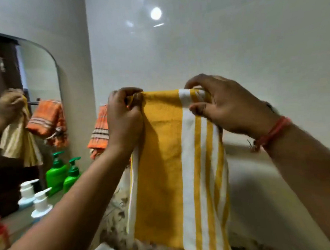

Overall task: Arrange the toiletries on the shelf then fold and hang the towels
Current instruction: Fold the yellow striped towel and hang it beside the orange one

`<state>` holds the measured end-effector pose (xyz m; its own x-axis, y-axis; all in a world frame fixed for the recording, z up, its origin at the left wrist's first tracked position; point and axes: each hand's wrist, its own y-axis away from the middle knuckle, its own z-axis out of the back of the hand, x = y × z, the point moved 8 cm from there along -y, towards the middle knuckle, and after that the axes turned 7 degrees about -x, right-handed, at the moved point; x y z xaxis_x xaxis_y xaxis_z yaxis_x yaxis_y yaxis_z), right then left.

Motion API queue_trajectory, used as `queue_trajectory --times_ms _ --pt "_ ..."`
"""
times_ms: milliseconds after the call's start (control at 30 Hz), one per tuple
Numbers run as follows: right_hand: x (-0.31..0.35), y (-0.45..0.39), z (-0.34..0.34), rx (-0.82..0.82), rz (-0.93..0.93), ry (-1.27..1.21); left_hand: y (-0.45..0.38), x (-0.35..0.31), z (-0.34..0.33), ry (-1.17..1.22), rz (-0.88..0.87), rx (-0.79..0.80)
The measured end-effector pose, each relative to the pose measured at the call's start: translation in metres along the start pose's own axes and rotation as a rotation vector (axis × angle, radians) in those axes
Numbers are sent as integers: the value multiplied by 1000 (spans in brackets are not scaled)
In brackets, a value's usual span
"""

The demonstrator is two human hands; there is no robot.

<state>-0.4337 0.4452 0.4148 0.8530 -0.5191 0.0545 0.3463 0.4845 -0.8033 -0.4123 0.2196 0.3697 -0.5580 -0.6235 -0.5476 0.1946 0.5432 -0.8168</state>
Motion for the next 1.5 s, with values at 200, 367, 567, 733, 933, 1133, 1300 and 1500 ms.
queue_trajectory --times_ms 200,367,567,733,933,1133,1300,1500 --pt "-47 -69 26 -57 63 306 -58 -15 -94 -39 -38 22" --pt "-58 -86 17 -107 357 764 -75 -18 -142 -164 -170 63" --pt "-62 -69 7 -157 460 862 -59 -49 -139 -311 -546 -94" --pt "-63 -55 -10 -61 382 865 -22 -67 -153 -276 -627 396" --pt "-69 -45 -23 206 377 1021 18 -31 -156 -386 -435 950" --pt "-49 -40 0 167 -102 331 19 -26 -175 -227 -123 1311" --pt "-69 -9 -44 549 -406 302 19 -21 -177 -246 -84 1334" --pt "-78 -10 -55 695 -546 -56 22 -35 -145 -302 -743 750"
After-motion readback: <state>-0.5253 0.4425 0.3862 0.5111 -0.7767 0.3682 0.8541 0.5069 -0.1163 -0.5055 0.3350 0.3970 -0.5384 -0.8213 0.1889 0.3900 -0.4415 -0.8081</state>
